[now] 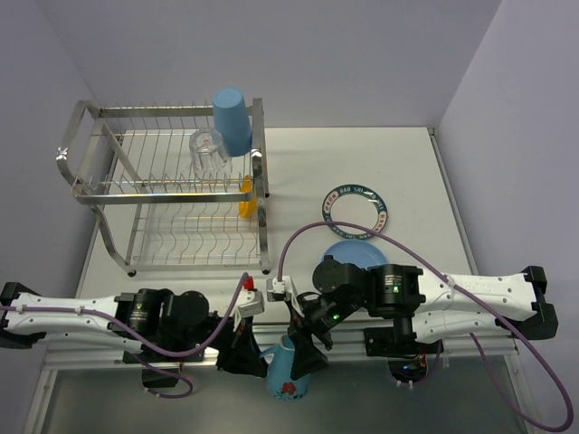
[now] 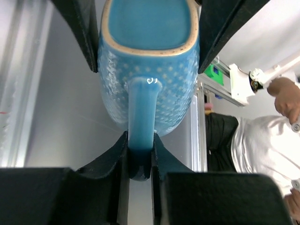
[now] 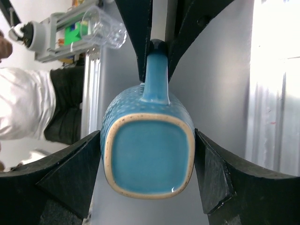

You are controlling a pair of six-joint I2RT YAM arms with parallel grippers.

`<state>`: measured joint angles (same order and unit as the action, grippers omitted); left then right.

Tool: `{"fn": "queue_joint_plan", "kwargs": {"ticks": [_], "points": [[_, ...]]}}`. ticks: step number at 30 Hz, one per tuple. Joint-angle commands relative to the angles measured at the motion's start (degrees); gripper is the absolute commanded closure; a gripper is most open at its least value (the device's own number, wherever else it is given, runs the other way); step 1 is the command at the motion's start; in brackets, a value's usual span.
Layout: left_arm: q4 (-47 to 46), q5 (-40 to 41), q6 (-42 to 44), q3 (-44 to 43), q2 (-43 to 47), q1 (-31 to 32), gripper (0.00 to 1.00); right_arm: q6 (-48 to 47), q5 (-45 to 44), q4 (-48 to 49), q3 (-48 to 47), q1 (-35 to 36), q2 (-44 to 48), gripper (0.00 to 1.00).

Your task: Load the mixed dishes into the dish rack

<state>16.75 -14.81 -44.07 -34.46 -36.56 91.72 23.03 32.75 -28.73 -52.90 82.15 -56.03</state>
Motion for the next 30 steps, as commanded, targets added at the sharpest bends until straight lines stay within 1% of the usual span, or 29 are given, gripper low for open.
{"fn": "queue_joint_plan", "kwargs": {"ticks": [1,3,4,6,7,9,11,13,14,15,17,18,19,21,22,24,25,26,28,29,30], "points": [[2.40,11.44,-4.87,0.27,4.29,-0.23,1.00,1.23,-8.65,3.07,-4.05,-0.24,-0.57,0.77],[2.76,12.52,-5.14,1.14,6.93,-0.23,1.00,1.32,-10.16,3.24,-4.22,-0.24,-0.05,0.67],[2.76,13.04,-5.32,1.49,7.81,-0.23,1.00,1.41,-10.69,3.33,-4.31,-0.32,0.04,0.60],[2.76,14.10,-5.76,2.46,9.82,-0.23,1.00,1.49,-12.36,3.51,-4.57,-0.50,0.57,0.50],[3.45,14.45,-6.19,2.64,10.36,-0.23,1.00,1.76,-12.97,3.51,-4.58,-0.59,0.75,0.39],[3.64,14.46,-6.11,3.08,11.15,-0.23,1.00,2.11,-15.25,3.42,-4.49,-0.67,1.27,0.30],[4.08,16.37,-6.55,3.25,11.59,-0.23,1.00,2.81,-17.01,3.33,-4.31,-1.11,2.23,0.18],[5.04,18.75,-6.73,3.17,12.12,-0.23,1.00,3.69,-22.01,2.19,-4.40,-1.46,3.03,0.14],[7.22,19.98,-7.16,2.65,12.21,-0.23,1.00,4.04,-24.12,0.97,-4.40,-1.64,4.25,0.13],[8.46,22.95,-7.43,2.47,12.21,-0.14,1.00,4.48,-28.75,0.35,-4.23,-1.82,5.13,0.12],[11.70,26.39,-8.65,2.03,12.39,-0.14,1.00,6.32,-32.65,-1.14,-3.70,-2.95,8.11,0.11],[12.94,30.50,-9.27,1.85,12.39,-0.23,1.00,7.03,-35.36,-1.76,-3.09,-3.39,9.35,0.08],[14.17,32.80,-10.84,1.76,12.30,-0.23,1.00,8.69,-40.17,-2.46,-2.73,-3.75,10.58,0.06],[16.19,36.50,-12.08,1.68,11.60,-0.23,1.00,9.84,-43.29,-3.78,-1.33,-5.15,14.71,0.04],[16.81,40.35,-13.48,1.67,11.42,-0.14,1.00,10.71,-45.21,-4.05,-0.80,-5.59,16.03,0.02],[17.96,44.58,-15.24,1.15,10.89,-0.23,1.00,11.34,-46.11,-4.58,0.77,-6.65,20.16,0.02],[19.09,48.69,-16.64,0.97,10.98,-0.23,1.00,12.04,-46.55,-4.67,1.31,-6.83,21.39,0.01],[19.28,50.73,-16.92,0.54,10.98,-0.23,1.00,12.39,-47.68,-5.28,2.18,-6.91,23.66,0.01],[20.68,54.52,-18.41,0.18,10.98,-0.23,1.00,13.62,-49.01,-5.89,3.07,-6.92,25.52,0.01],[21.30,58.10,-18.94,-0.08,10.72,-0.23,1.00,13.89,-49.88,-6.68,3.42,-7.00,27.10,0.00],[23.48,59.88,-21.47,-0.17,10.54,-0.23,1.00,14.41,-50.24,-6.95,4.12,-6.92,27.90,0.00]]}}
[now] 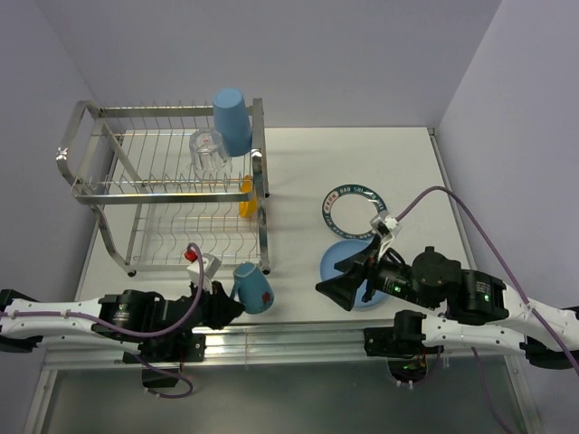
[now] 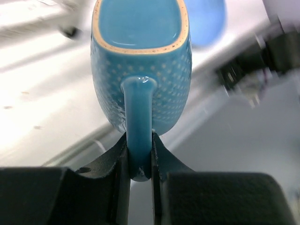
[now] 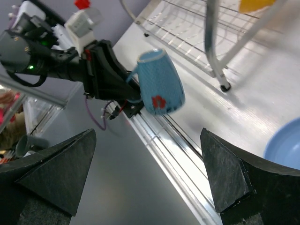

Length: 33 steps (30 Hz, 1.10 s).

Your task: Load the mixed dishes into the dish rack

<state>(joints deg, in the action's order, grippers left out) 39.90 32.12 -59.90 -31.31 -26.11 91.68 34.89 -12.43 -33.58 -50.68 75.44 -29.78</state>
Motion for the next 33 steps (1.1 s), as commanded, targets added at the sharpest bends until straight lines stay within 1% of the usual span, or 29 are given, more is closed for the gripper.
{"fn": "queue_joint_plan", "kwargs": {"ticks": [1,2,4,5,7,9,10,12,13,16,18,20,21,22,24,25,26,28,29,31,33], "points": [[1.31,14.54,-6.62,-3.41,-0.08,-0.10,1.00,2.89,-5.33,-2.45,2.16,-0.20,2.18,0.00],[2.10,17.51,-7.77,-3.49,-0.17,-0.10,1.00,3.07,-5.68,-2.89,2.68,-0.20,3.14,0.00],[2.90,19.90,-9.79,-3.23,0.35,-0.18,1.00,3.60,-5.85,-3.24,3.39,-0.29,3.76,0.00],[3.51,22.52,-10.41,-2.97,0.88,-0.18,1.00,3.69,-5.86,-3.16,4.00,-0.29,4.20,0.00],[5.27,25.00,-14.17,-2.97,1.06,-0.18,1.00,3.95,-5.94,-3.16,4.62,-0.29,4.29,0.00],[10.27,29.38,-17.78,-3.84,0.10,-0.18,1.00,4.30,-5.94,-2.98,5.67,-0.29,4.20,0.00],[12.46,30.54,-21.97,-4.89,-0.60,-0.18,1.00,4.39,-5.68,-2.54,6.02,-0.29,4.03,0.00],[15.89,33.43,-22.98,-6.04,-2.97,-0.18,1.00,4.57,-5.42,-1.93,7.08,-0.29,3.94,0.00],[17.91,34.40,-26.72,-6.65,-4.20,-0.18,1.00,4.48,-5.07,-1.58,7.43,-0.29,3.94,0.00],[21.26,36.95,-27.98,-8.76,-9.39,-0.45,1.00,4.66,-4.89,-0.70,8.57,-0.29,4.03,0.00],[20.05,37.05,-25.63,-9.82,-12.47,-1.67,1.00,4.57,-4.80,-0.43,9.19,-0.29,4.12,0.00],[16.02,36.00,-21.25,-9.39,-13.44,-3.25,1.00,4.74,-4.63,-0.34,9.63,-0.29,4.38,0.00],[13.30,35.21,-18.09,-8.77,-13.09,-5.61,1.00,4.74,-4.54,-0.17,9.80,-0.29,4.47,0.00],[7.44,34.07,-12.32,-8.07,-12.48,-7.20,1.00,4.83,-4.45,-0.08,9.98,-0.29,4.64,0.00],[-1.09,28.46,-4.22,-4.39,-9.32,-13.52,1.00,5.18,-4.45,-0.08,10.59,-0.29,5.34,0.00],[-8.01,25.91,2.09,-1.76,-8.09,-15.89,1.00,5.27,-4.45,-0.08,10.68,-0.29,5.87,0.00],[-10.35,21.36,3.89,-0.78,-6.17,-20.88,1.00,5.45,-4.36,-0.17,11.12,-0.29,6.13,0.00],[-13.43,17.56,8.28,0.80,-5.36,-25.30,1.00,5.88,-4.27,-0.43,11.56,-0.29,7.19,0.00],[-15.97,14.49,9.61,1.07,-5.36,-28.54,1.00,6.15,-4.27,-0.60,11.91,-0.29,7.45,0.00],[-18.44,11.49,12.86,1.25,-7.27,-31.11,1.00,6.59,-4.27,-1.13,12.18,-0.29,8.59,0.00],[-21.17,8.85,14.19,1.16,-9.39,-33.66,1.00,7.03,-4.62,-1.40,12.70,-0.29,9.30,0.00]]}}
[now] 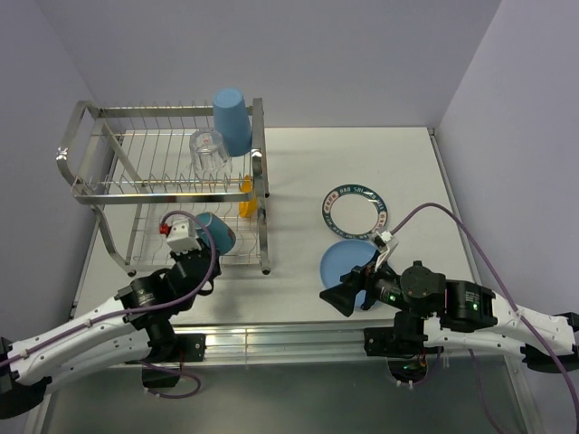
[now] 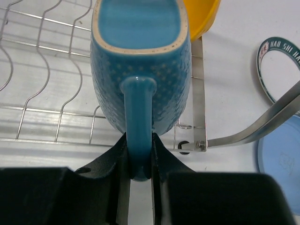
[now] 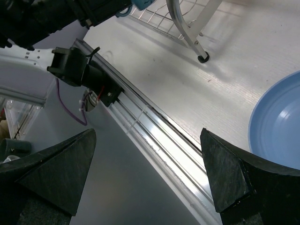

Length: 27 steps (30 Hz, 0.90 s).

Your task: Load the mixed dishes into the dish rack

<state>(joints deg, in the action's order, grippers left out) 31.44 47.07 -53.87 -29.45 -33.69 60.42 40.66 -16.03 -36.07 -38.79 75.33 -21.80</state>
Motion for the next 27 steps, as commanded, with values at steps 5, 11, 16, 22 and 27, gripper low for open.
{"fn": "queue_joint_plan", "kwargs": {"ticks": [5,11,16,22,27], "points": [[-18.25,-8.30,11.15,-0.61,-7.35,-5.83,1.00,2.49,-1.11,0.13,2.04,-0.18,3.87,0.00],[-21.07,-8.31,11.85,-0.08,-12.27,-7.86,1.00,4.42,-1.11,-0.49,3.89,-0.18,6.77,0.00],[-23.44,-8.13,12.47,1.59,-16.22,-8.30,1.00,6.00,-1.63,-0.84,5.30,-0.18,7.39,0.00],[-24.67,-8.13,11.59,2.55,-20.27,-8.30,1.00,11.71,-5.41,-1.54,7.05,-0.18,6.16,0.00],[-24.77,-8.14,10.63,2.74,-21.41,-8.30,1.00,15.32,-7.87,-1.19,8.37,-0.18,5.02,0.00]]}}
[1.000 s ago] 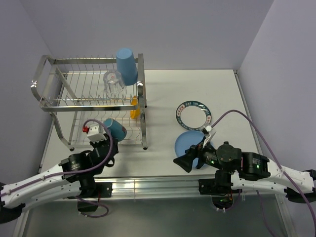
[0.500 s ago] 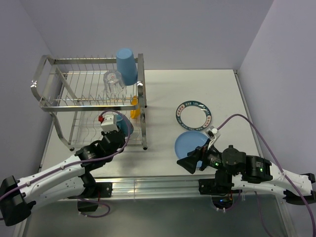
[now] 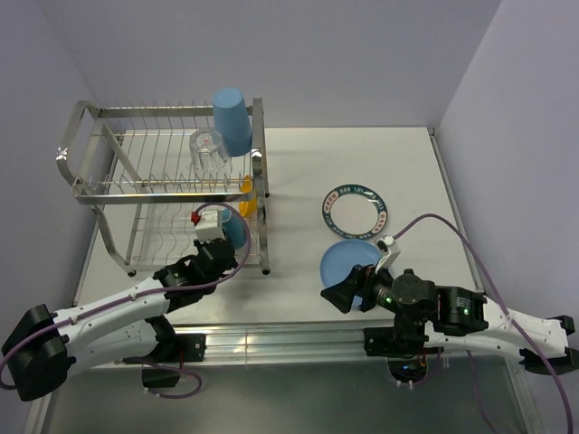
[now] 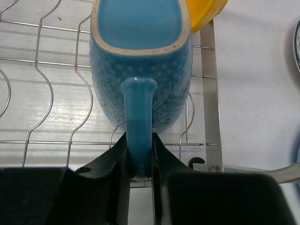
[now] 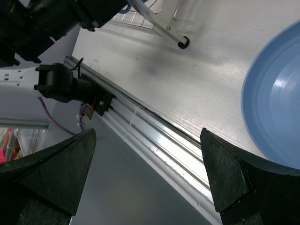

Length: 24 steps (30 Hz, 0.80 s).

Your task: Load the mixed dishes into the dish rack

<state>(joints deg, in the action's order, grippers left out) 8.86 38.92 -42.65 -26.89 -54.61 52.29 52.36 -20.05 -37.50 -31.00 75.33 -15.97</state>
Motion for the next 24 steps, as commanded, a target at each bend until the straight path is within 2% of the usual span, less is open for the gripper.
{"fn": "queue_joint_plan", "kwargs": {"ticks": [1,4,5,7,8,11,13,15,16,18,19,20,21,22,24], "points": [[-1.92,0.02,-0.85,0.09,-0.41,-0.17,1.00,4.15,-4.81,0.23,0.68,-0.18,-0.91,0.00],[-1.22,0.11,-2.43,0.53,0.38,-0.17,0.78,7.40,-7.97,-0.12,0.33,-0.27,-1.44,0.00],[-1.13,0.02,-2.78,0.79,0.64,-0.17,0.61,9.58,-8.94,-0.30,0.16,-0.18,-1.61,0.00],[-1.04,-0.50,-4.28,1.75,1.52,-0.17,0.45,12.40,-12.09,-0.65,-0.54,-0.27,-2.57,0.00],[-1.21,-0.77,-4.80,2.02,1.78,-0.17,0.42,13.11,-13.25,-1.00,-1.07,-0.45,-3.36,0.00],[-1.48,-1.82,-5.16,2.55,1.53,-0.17,0.35,11.29,-13.53,-2.23,-4.85,-4.47,-8.80,0.00],[-1.39,-2.18,-5.33,2.29,0.65,-0.17,0.31,7.60,-9.68,-0.84,-7.74,-12.98,-13.99,0.00],[-1.22,-2.44,-5.69,2.28,0.47,-0.09,0.27,1.19,-1.94,1.54,-8.46,-19.92,-17.67,0.00],[-1.30,-2.70,-5.86,2.46,0.82,-0.09,0.25,-2.66,0.43,3.55,-8.98,-27.18,-18.83,0.00],[-1.31,-2.97,-6.47,3.07,1.43,-0.09,0.24,-6.02,5.70,4.18,-9.77,-34.95,-22.33,0.00],[-1.30,-3.14,-6.56,3.34,2.48,-0.09,0.23,-9.09,7.12,4.79,-10.13,-42.47,-23.48,0.00],[-1.04,-3.32,-6.91,3.60,3.19,-0.09,0.23,-10.33,8.70,5.41,-10.04,-46.20,-24.54,0.00],[-0.69,-3.41,-7.09,3.95,4.67,-0.09,0.23,-11.39,14.37,7.59,-9.69,-50.07,-26.73,0.00],[-0.34,-3.50,-7.27,4.04,5.47,-0.09,0.23,-13.05,17.73,8.66,-8.65,-57.59,-27.88,0.00],[1.41,-3.67,-7.71,4.22,8.36,-0.08,0.23,-13.86,22.84,11.90,-6.80,-63.61,-31.48,0.00]]}}
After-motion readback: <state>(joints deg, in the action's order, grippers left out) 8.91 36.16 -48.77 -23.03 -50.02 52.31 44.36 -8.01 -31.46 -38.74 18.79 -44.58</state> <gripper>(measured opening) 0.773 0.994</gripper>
